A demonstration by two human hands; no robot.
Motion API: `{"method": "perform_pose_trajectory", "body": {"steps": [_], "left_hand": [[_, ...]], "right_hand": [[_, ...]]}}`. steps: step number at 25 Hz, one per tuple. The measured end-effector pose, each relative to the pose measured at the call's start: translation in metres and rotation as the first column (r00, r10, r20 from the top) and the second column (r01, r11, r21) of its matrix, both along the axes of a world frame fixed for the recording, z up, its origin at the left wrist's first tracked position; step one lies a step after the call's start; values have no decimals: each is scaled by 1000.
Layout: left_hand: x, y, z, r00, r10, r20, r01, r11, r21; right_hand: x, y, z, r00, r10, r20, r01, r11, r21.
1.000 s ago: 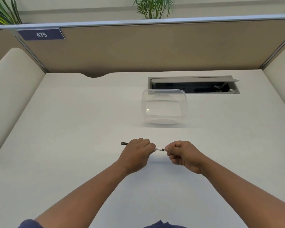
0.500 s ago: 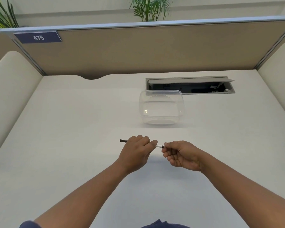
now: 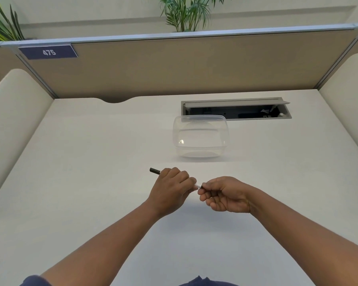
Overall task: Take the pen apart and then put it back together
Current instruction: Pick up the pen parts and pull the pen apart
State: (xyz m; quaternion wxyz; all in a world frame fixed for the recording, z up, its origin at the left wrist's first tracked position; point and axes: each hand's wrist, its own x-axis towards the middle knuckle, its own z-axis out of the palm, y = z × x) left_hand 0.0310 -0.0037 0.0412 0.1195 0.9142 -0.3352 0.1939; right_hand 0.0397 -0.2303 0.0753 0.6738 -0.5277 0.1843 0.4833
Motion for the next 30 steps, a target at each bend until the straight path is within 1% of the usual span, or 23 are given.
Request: {"method": "perform_pose_trajectory", "body": {"steps": [3,8,10,12,14,16,18,19,20,22,23,24,25,26,27,28,29,30], "left_hand": [[0,0,3,1000,-4,8,4,1000,19],[-4,1,4,1000,-28,11,28,999,36],[-6,1,5,1000,-29,-3,29,998,48],[-6,0,7,999,-20,-25,21,999,48],[-6,-3,10,999,-6,-52,8,999,43],[-5,-7,14,996,19,-91,-16,999,34],[-5,-10,17,987,55,-150,-53,998,14],[-6,-12,18,979,75,-190,-76,997,3],[-6,-13,19,966,93,-241,-98,995,-10],[-5,-18,21,926,115,-359,-136,990,-33],[-2,-21,22,899,118,-421,-151,988,-45],[0,-22,23,874,114,-472,-158,986,-55],[2,-23,24,867,109,-486,-156,986,-56],[3,-22,23,881,108,-461,-144,989,-44],[2,-21,22,903,108,-415,-132,991,-29],[0,-19,21,927,108,-359,-126,992,-28],[-2,-17,20,947,104,-303,-120,992,-34],[-4,-16,19,962,92,-256,-106,994,-39]], "right_hand": [[-1,2,2,999,4,36,-3,1000,-22],[-8,7,0,986,13,169,4,995,-99],[-12,9,0,968,20,249,19,988,-155],[-16,13,0,923,67,378,33,967,-252],[-20,15,-1,852,147,503,57,928,-368],[-22,17,-3,778,217,590,103,882,-460],[-23,19,-4,695,278,663,153,844,-515],[-24,19,-4,639,316,702,179,826,-535],[-24,19,-5,566,363,740,211,804,-555],[-24,18,-5,376,493,784,288,743,-605],[-23,15,-5,283,564,776,315,709,-631],[-22,13,-4,223,609,761,322,691,-648],[-21,11,-4,224,613,757,305,694,-652],[-18,10,-3,327,561,761,249,725,-642],[-15,9,-1,515,428,742,166,800,-577],[-13,8,1,704,262,660,94,887,-453],[-11,6,3,837,132,530,50,947,-316],[-9,4,4,905,67,420,26,977,-212]]}}
